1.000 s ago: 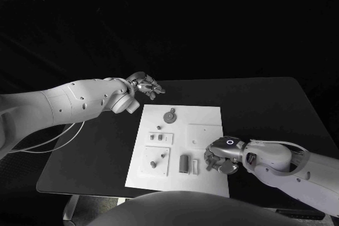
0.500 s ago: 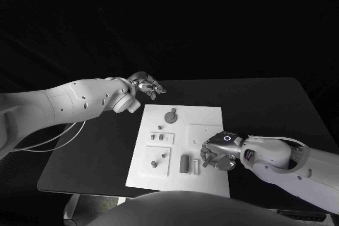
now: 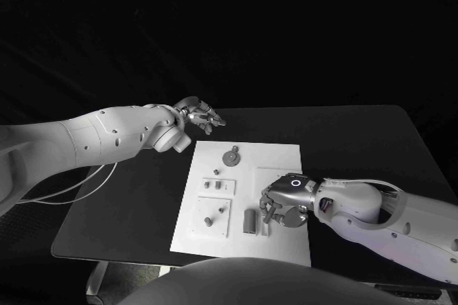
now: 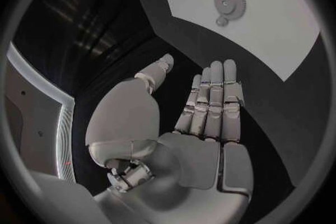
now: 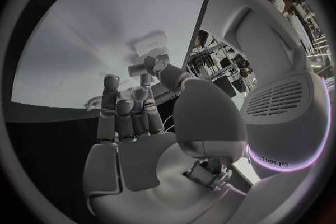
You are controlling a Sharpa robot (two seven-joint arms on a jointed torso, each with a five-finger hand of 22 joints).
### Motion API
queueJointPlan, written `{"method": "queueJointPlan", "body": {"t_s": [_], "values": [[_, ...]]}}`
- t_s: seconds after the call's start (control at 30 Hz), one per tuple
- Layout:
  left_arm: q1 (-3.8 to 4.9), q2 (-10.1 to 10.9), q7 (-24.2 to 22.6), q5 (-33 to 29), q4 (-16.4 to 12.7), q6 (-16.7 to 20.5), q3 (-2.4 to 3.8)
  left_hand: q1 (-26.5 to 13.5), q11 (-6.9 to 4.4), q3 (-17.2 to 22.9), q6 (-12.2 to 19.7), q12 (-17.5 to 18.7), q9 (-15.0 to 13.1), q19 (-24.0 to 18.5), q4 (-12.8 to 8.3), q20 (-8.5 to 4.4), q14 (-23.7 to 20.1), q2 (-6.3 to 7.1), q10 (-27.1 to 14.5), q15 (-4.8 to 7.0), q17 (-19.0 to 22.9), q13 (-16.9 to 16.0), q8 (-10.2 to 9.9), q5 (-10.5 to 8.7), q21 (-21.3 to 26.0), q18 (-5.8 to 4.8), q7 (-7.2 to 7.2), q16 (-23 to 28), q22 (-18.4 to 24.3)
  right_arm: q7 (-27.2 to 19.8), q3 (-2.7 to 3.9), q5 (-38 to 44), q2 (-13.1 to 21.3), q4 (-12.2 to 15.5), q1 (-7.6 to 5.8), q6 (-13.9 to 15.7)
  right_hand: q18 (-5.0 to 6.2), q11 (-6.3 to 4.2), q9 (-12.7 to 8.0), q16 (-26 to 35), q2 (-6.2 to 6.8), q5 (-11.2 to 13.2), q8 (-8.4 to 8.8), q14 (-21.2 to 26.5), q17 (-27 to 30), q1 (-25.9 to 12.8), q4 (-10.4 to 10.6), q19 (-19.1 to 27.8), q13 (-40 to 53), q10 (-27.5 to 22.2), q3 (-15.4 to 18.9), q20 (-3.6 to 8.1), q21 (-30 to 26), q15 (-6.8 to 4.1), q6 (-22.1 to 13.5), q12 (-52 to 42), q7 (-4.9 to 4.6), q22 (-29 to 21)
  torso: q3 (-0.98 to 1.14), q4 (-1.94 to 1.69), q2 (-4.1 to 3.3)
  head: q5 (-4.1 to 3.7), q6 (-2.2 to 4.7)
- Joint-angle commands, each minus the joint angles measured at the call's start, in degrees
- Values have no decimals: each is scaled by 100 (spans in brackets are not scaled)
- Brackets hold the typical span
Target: Assemble the parts on the task board
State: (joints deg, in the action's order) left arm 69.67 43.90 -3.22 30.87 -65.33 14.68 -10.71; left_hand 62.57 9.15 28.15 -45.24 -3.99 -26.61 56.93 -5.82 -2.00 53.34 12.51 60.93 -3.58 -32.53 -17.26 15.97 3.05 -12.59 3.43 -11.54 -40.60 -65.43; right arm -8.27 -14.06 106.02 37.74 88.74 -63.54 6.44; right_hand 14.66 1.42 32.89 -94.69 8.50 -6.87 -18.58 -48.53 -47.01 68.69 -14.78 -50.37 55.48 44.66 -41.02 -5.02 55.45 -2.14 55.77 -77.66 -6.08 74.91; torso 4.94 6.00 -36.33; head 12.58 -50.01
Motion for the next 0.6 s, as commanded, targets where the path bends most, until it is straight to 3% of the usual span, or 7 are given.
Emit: {"method": "queueJointPlan", "body": {"t_s": [0.03,0.2,0.4,0.6], "values": [[2,-10,-46,4,-3,-60,3,39,-6,-39,33,-9,7,38,-7,7,33,-36,-37,-15,-6,4,34,-4,20,87,-21,20,-9,-154,-2,-6,-68,-56,28,-98,34,7,-14,-131,-69,-26,31,-35,1,29,-71,-20,-9,26,-5,23,23,3,16,-18,2,45,3,-5,-2,5,1],[2,-26,-47,4,-3,-66,3,38,-6,-40,34,-8,8,38,-6,7,33,-37,-38,-15,-7,4,34,-4,21,87,-21,21,-10,-190,-2,-6,-187,-167,88,-131,34,12,-31,-124,-130,-29,67,-11,-1,71,-165,6,-15,-3,-37,17,10,-1,-20,-12,-6,44,-7,-1,-1,15,1],[3,-19,-37,4,-4,-70,4,37,-5,-43,36,-8,8,38,-5,7,34,-38,-39,-15,-8,4,34,-4,22,87,-22,22,-10,-222,-1,-6,-256,-272,248,-168,34,21,-45,-121,-158,-27,96,18,-4,143,-193,38,-17,-37,-61,13,0,-3,-52,-9,-12,47,-3,-14,-2,49,1],[3,-13,-37,4,4,-76,4,36,-5,-44,36,-8,8,38,-5,7,33,-38,-40,-15,-9,4,34,-4,23,87,-22,23,-11,-241,-1,-6,-266,-283,273,-209,34,27,-50,-123,-156,-25,107,39,-8,188,-200,60,-14,-60,-62,11,-4,-3,-62,-10,-12,52,-4,2,1,60,1]]}}
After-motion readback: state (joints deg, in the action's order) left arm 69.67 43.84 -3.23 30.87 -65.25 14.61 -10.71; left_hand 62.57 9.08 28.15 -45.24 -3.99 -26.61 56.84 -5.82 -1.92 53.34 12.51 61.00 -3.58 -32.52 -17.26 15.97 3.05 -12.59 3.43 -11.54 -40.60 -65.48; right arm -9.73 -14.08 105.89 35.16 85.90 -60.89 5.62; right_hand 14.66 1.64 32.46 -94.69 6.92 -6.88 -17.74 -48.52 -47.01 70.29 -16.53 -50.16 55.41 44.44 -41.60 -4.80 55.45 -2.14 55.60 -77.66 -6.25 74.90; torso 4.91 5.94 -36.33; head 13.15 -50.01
